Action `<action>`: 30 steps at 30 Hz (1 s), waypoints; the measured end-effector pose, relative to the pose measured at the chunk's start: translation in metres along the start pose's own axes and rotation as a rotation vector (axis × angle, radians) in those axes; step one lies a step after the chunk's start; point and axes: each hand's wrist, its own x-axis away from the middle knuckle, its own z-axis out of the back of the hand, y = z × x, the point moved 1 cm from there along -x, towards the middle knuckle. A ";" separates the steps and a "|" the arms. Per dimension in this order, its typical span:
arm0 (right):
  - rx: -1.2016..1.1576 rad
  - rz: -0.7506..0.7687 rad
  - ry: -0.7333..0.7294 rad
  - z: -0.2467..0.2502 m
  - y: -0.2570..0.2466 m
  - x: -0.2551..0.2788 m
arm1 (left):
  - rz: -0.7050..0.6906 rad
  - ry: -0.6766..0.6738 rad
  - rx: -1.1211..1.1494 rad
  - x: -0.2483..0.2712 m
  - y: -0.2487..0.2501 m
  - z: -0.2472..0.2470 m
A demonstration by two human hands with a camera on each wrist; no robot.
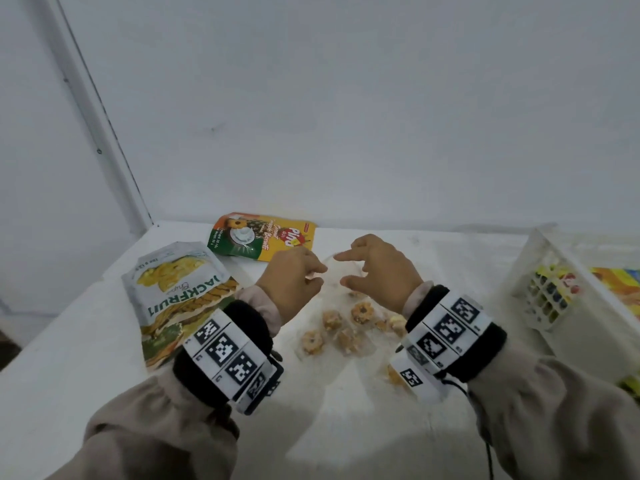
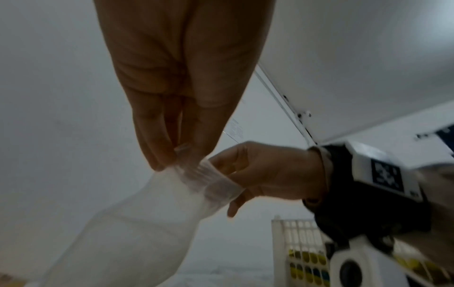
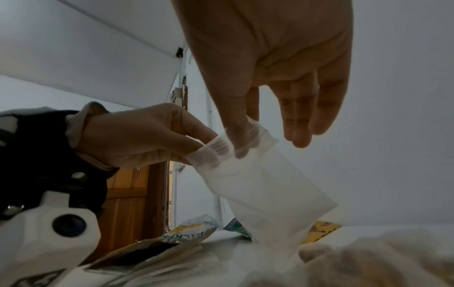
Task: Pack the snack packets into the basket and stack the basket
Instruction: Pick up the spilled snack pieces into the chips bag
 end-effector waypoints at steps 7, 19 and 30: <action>-0.301 0.493 0.340 0.003 -0.020 0.008 | 0.077 -0.017 -0.089 -0.006 -0.015 0.013; 0.574 0.248 -0.713 -0.068 -0.059 0.003 | 0.068 -0.070 -0.120 -0.015 -0.021 0.025; -0.127 0.286 -0.388 -0.007 -0.047 -0.002 | 0.062 -0.118 -0.151 -0.018 -0.034 0.023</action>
